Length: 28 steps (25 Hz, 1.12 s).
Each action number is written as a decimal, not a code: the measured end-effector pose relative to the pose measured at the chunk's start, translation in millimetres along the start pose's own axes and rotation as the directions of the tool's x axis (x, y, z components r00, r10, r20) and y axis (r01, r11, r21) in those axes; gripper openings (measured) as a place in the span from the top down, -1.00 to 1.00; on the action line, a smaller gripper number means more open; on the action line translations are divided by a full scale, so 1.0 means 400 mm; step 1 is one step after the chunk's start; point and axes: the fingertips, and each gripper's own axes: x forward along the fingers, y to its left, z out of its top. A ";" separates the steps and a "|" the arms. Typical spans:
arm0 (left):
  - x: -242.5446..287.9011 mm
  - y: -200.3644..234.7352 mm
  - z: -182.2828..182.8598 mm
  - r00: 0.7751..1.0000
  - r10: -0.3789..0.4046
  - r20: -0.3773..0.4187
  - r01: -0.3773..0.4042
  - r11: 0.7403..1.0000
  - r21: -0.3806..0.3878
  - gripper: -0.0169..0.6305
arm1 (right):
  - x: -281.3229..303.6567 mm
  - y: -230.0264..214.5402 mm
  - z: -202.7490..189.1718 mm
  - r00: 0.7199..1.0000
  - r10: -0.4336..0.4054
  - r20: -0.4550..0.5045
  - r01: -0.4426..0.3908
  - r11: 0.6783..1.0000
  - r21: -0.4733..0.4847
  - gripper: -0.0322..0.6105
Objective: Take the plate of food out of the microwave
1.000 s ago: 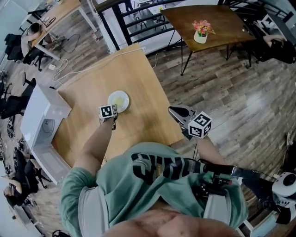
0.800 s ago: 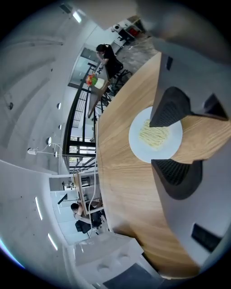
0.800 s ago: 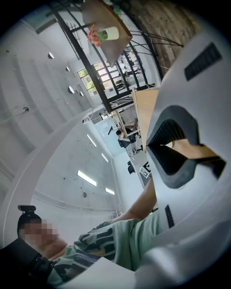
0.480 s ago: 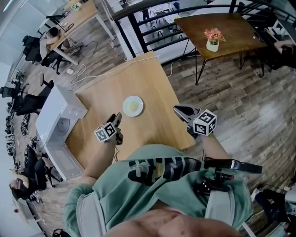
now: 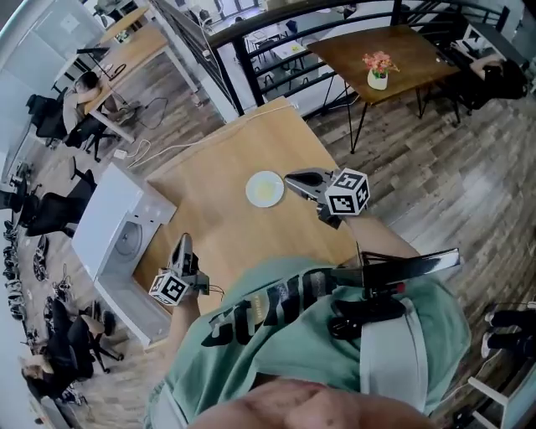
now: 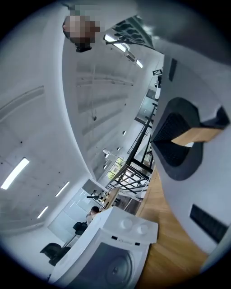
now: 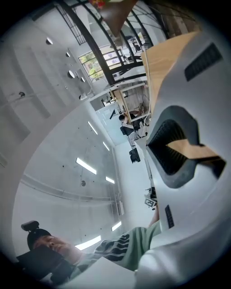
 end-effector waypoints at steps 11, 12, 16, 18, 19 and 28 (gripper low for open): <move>-0.202 0.038 -0.019 0.992 0.027 0.125 -0.021 0.999 -0.045 0.93 | 0.219 0.115 0.065 0.990 0.121 -0.071 -0.123 0.992 -0.013 0.88; -0.198 0.036 -0.021 0.991 0.024 0.130 -0.017 0.999 -0.049 0.93 | 0.223 0.122 0.064 0.988 0.129 -0.081 -0.131 0.991 -0.020 0.88; -0.173 0.010 -0.026 0.991 -0.002 0.134 0.010 0.998 -0.058 0.93 | 0.212 0.136 0.057 0.984 0.145 -0.099 -0.149 0.988 -0.032 0.88; -0.162 -0.005 -0.025 0.992 -0.013 0.125 0.021 0.998 -0.056 0.93 | 0.198 0.133 0.056 0.985 0.144 -0.094 -0.147 0.989 -0.027 0.88; -0.159 -0.011 -0.023 0.993 -0.016 0.121 0.022 0.998 -0.054 0.93 | 0.190 0.131 0.056 0.986 0.142 -0.089 -0.145 0.989 -0.023 0.88; -0.136 -0.055 -0.012 0.995 -0.037 0.092 0.040 0.999 -0.030 0.93 | 0.124 0.112 0.048 0.991 0.124 -0.054 -0.124 0.992 0.008 0.88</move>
